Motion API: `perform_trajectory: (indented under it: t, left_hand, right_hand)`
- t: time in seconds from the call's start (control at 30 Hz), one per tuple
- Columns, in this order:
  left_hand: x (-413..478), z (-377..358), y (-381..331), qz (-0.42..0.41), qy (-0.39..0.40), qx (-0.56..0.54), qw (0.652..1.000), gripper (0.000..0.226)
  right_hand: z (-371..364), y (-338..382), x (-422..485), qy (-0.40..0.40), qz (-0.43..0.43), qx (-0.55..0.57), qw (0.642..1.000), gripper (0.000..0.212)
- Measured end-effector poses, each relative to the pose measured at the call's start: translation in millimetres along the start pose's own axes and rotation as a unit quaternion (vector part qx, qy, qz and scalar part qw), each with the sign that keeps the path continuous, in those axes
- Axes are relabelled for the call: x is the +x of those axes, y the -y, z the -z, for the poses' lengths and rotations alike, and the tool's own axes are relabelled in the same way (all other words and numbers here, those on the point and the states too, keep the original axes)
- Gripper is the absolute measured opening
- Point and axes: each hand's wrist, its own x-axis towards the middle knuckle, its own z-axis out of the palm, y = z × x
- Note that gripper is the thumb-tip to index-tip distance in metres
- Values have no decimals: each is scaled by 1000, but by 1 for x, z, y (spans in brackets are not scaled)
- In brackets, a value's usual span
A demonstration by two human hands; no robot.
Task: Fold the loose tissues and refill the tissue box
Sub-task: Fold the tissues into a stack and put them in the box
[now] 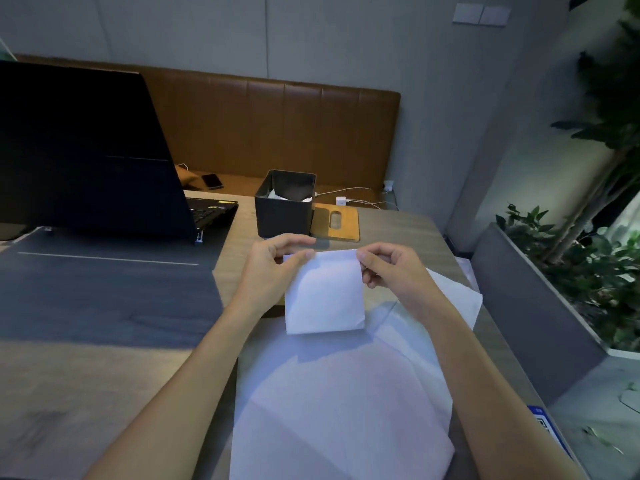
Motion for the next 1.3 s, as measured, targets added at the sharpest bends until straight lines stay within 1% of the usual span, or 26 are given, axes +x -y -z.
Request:
perform_trajectory:
  t: [0.1,0.2,0.3,0.4,0.5,0.53,0.6,0.7,0.77,0.83,0.9,0.93,1.0,1.07,1.17,1.23,1.3]
  left_hand:
    - [-2,-3,1,-10,25,2,1000,18]
    - [-4,-8,1,-18,35,-1,999,19]
    - [-4,-8,2,-1,19,-3,1000,18]
    - [-2,-6,2,64,11,-47,997,19]
    - [-2,-7,0,171,38,-128,976,22]
    - [-3,-7,0,192,49,-139,970,22]
    - [-3,-8,2,205,45,-149,966,18]
    - [-2,-6,3,214,-11,-174,961,14]
    - [-2,-4,2,216,-38,-184,958,15]
    - [-3,-3,0,236,-38,-179,954,16]
    - [-4,1,-5,269,-13,-155,951,13]
    - [-3,2,-8,271,-11,-131,954,9]
    - [3,6,-10,250,-33,-84,964,9]
    - [14,11,-12,233,-53,-81,968,8]
    - [43,24,-16,190,-75,-76,976,16]
    - [70,35,-19,152,-99,-44,982,18]
    - [101,42,-19,130,-120,-6,984,20]
  right_hand:
    - [-7,-1,0,0,-16,-7,1000,20]
    - [-17,-4,0,19,-13,-49,999,15]
    - [-20,-4,0,2,-8,-67,998,12]
    - [-14,-6,3,-46,-18,-42,998,14]
    - [-13,-10,4,-65,-12,-40,997,12]
    - [-14,-11,5,-67,-13,-46,997,11]
    - [-17,-12,5,-59,-28,-46,997,13]
    - [-19,-10,3,-22,-73,-31,997,16]
    - [-20,-9,0,-11,-81,-37,996,14]
    - [-21,-8,0,-21,-73,-41,996,12]
    - [-24,-6,2,-32,-61,-46,997,12]
    - [-26,-5,4,-38,-59,-46,996,11]
    - [-30,-2,12,-47,-57,-42,996,9]
    - [-34,4,26,-46,-59,-42,996,12]
    - [-40,22,59,-50,-52,-79,994,7]
    - [-44,37,85,-57,-33,-101,993,8]
    - [-47,48,113,-64,-20,-130,989,9]
